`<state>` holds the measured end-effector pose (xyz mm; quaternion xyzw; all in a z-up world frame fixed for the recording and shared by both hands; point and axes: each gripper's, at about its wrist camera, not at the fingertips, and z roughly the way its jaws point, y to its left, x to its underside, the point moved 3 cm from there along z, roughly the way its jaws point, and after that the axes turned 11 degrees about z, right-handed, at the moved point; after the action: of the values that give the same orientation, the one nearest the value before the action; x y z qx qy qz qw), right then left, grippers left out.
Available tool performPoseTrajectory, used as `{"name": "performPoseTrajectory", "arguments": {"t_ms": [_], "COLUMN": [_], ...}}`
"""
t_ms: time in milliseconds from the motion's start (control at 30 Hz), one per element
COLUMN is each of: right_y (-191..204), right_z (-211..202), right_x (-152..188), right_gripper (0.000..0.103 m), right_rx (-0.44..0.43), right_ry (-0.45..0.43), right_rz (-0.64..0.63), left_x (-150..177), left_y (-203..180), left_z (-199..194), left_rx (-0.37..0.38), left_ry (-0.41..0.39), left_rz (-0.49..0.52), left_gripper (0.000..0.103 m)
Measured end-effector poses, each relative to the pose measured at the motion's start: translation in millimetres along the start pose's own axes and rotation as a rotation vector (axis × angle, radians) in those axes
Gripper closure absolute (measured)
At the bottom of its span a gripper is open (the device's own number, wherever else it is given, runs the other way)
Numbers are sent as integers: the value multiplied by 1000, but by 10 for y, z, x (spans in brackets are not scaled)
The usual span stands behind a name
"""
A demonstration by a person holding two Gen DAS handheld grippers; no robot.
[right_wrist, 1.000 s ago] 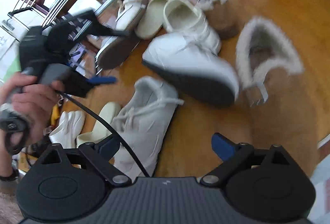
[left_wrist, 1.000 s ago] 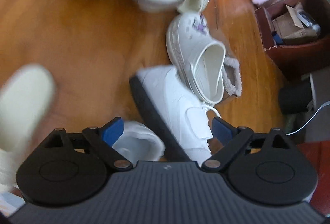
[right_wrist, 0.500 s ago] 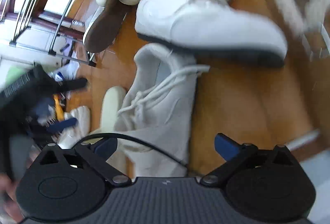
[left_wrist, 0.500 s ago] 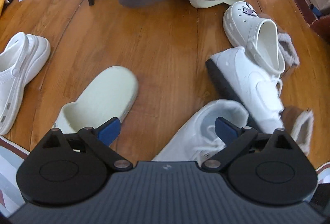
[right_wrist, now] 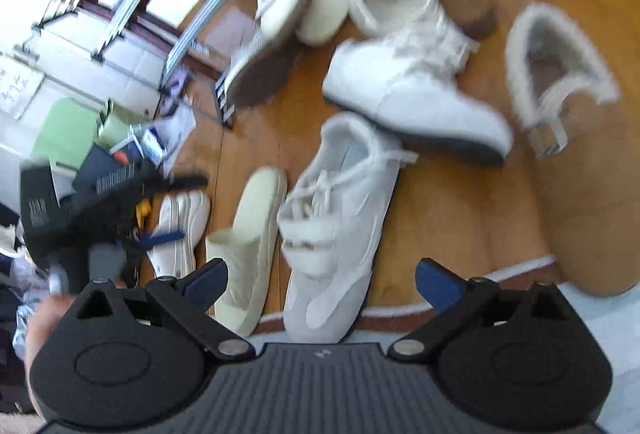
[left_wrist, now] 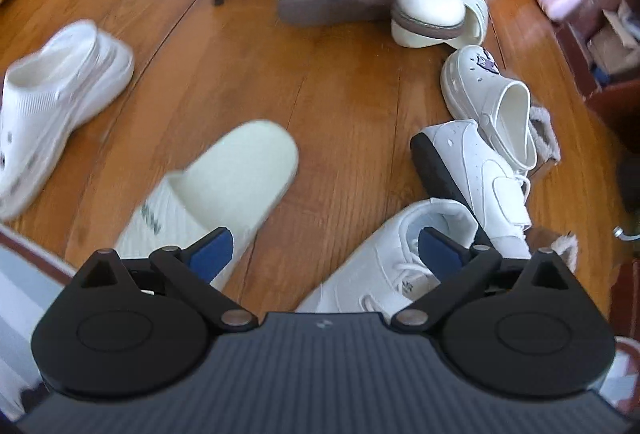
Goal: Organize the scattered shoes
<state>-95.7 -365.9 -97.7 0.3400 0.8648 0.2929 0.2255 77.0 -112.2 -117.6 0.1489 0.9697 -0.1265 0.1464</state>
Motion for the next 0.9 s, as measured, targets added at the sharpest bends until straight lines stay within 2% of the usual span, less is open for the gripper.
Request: {"name": "performPoseTrajectory", "arguments": {"t_ms": [67, 133, 167, 267, 300, 367, 400, 467, 600, 700, 733, 800, 867, 900], "right_y": [7, 20, 27, 61, 85, 88, 73, 38, 64, 140, 131, 93, 16, 27], "right_z": [96, 209, 274, 407, 485, 630, 691, 963, 1229, 1457, 1668, 1823, 1902, 1861], "right_x": [-262, -461, -581, -872, -979, -1136, -1185, -1386, -1509, -1482, -1425, -1367, -1317, -1271], "right_gripper": [2, 2, 2, 2, 2, 2, 2, 2, 2, 2, 1, 0, 2, 8], "right_rx": [102, 168, 184, 181, 196, 201, 193, 166, 196, 276, 334, 322, 260, 254], "right_ry": [-61, -90, -93, -110, -103, -73, -59, 37, 122, 113, 136, 161, 135, 105], "right_rz": [-48, -78, -82, -86, -94, -70, -56, -10, -51, -173, -239, -236, -151, -143], "left_x": [48, 96, 120, 69, 52, 38, 32, 21, 6, 7, 13, 27, 47, 54], "left_y": [23, 45, 57, -71, -114, -283, -307, -331, -294, -281, -282, -307, -375, -391], "left_z": [34, 69, 86, 130, 144, 221, 253, 292, 301, 332, 338, 334, 296, 285], "left_rx": [11, 23, 28, 22, 20, -60, -70, -78, -53, -35, -36, -59, -122, -133], "left_ry": [14, 28, 35, 46, 50, 54, 58, 63, 73, 82, 84, 79, 50, 42], "left_rz": [-15, -31, -39, 64, 99, 226, 243, 260, 251, 251, 255, 281, 360, 378], "left_gripper": [0, 0, 0, 0, 0, 0, 0, 0, 0, 0, 0, 0, 0, 0]}}
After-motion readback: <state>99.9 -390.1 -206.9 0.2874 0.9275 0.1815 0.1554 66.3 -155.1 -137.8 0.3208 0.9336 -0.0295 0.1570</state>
